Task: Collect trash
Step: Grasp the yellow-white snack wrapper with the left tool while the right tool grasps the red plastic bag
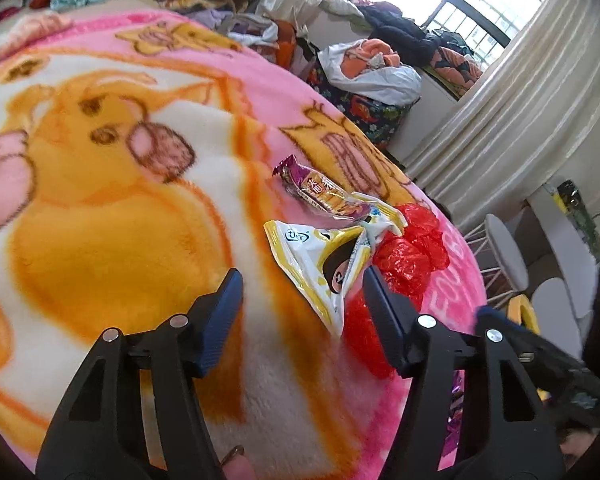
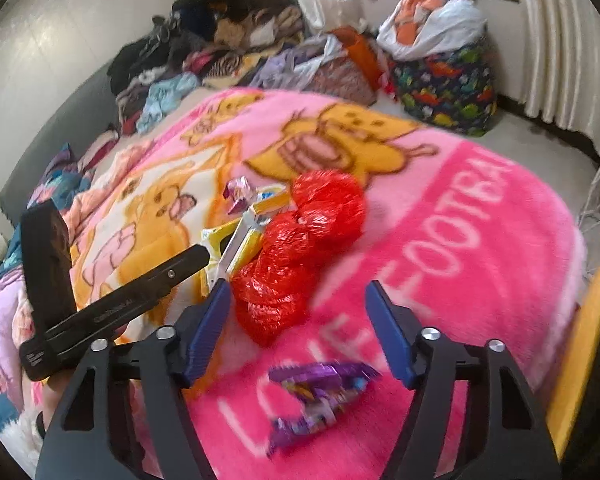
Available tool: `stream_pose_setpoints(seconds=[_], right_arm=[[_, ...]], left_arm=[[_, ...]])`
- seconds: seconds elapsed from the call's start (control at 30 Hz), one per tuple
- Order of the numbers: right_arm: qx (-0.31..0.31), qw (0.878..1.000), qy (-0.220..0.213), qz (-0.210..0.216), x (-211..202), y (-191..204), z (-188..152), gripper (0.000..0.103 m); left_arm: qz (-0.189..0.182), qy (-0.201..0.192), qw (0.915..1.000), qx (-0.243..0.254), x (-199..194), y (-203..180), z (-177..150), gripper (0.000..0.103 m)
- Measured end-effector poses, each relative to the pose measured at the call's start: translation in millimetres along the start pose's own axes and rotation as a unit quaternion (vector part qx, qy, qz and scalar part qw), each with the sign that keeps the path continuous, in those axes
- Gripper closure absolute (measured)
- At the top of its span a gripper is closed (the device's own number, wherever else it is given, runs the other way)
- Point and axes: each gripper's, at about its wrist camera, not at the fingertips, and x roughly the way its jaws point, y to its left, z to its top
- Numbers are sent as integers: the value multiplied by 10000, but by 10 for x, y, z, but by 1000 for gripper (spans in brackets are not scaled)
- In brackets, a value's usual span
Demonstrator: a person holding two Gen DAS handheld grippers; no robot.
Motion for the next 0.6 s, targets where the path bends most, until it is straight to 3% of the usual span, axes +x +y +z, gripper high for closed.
stream_pose_setpoints(seconds=[0.2, 0.27, 0.3, 0.33, 0.4, 0.6], right_arm=[[315, 9981, 483, 227, 418, -61, 68, 51], [552, 9957, 631, 401, 523, -130, 51, 70], [646, 9945, 677, 461, 543, -154, 42, 93], [729, 9934, 715, 527, 547, -178, 27, 95], [793, 9939, 506, 574, 412, -205, 10, 95], [601, 9970, -326, 352, -197, -218, -74, 96]], left_arm=[[-133, 154, 9997, -130, 119, 58, 59, 51], [-93, 191, 9997, -134, 160, 61, 71, 53], [-78, 194, 9997, -112, 174, 45, 71, 56], [-65, 193, 9998, -91, 184, 36, 76, 59], [-18, 218, 9998, -41, 195, 14, 72, 79], [-92, 172, 9998, 50, 107, -92, -7, 88]])
